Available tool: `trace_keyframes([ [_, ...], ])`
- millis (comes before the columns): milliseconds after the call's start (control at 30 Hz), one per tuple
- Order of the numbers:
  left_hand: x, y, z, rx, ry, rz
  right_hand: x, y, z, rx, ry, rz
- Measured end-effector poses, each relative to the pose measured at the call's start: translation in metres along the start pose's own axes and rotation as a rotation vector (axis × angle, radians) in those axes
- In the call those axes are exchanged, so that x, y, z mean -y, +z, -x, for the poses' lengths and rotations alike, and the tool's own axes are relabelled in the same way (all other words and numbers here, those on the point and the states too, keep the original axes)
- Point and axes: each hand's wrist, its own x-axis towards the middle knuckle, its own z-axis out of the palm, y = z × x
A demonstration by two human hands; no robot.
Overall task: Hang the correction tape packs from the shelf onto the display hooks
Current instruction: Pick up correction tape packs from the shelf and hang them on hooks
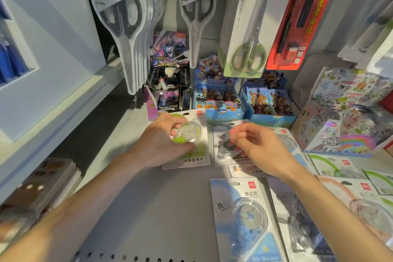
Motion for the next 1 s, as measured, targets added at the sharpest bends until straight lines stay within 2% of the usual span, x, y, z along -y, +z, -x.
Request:
trace_keyframes([
  [167,-0.023,0.002,0.009,-0.063,0.115,0.117,0.022,0.03,-0.012,0.076,0.13,-0.24],
  [333,-0.027,0.001,0.01,-0.071,0.135,0.178,0.025,0.035,-0.013,0.045,0.157,-0.42],
  [433,-0.026,0.001,0.007,-0.226,0.058,0.238,0.025,0.031,-0.012,-0.011,0.139,-0.505],
  [500,-0.028,0.002,0.004,-0.223,-0.067,0.409,0.025,0.028,-0.012,-0.016,0.132,-0.564],
  [567,-0.033,0.005,0.001,-0.049,-0.187,0.761,0.025,0.028,-0.012,0.013,0.114,-0.584],
  [600,-0.034,0.007,0.001,0.033,-0.212,0.868,0.025,0.028,-0.013,0.033,0.099,-0.565],
  [667,-0.033,0.011,-0.001,0.096,-0.201,0.942,0.023,0.023,-0.014,0.054,0.073,-0.493],
  [800,-0.028,0.009,-0.005,0.069,-0.14,0.938,0.013,-0.014,-0.021,-0.085,0.035,-0.29],
  [900,-0.022,0.01,-0.009,0.046,-0.161,0.915,-0.002,-0.043,-0.032,-0.186,0.019,0.071],
  [1000,-0.02,0.014,-0.011,0.035,-0.179,0.892,-0.015,-0.051,-0.046,-0.12,0.067,0.42],
])
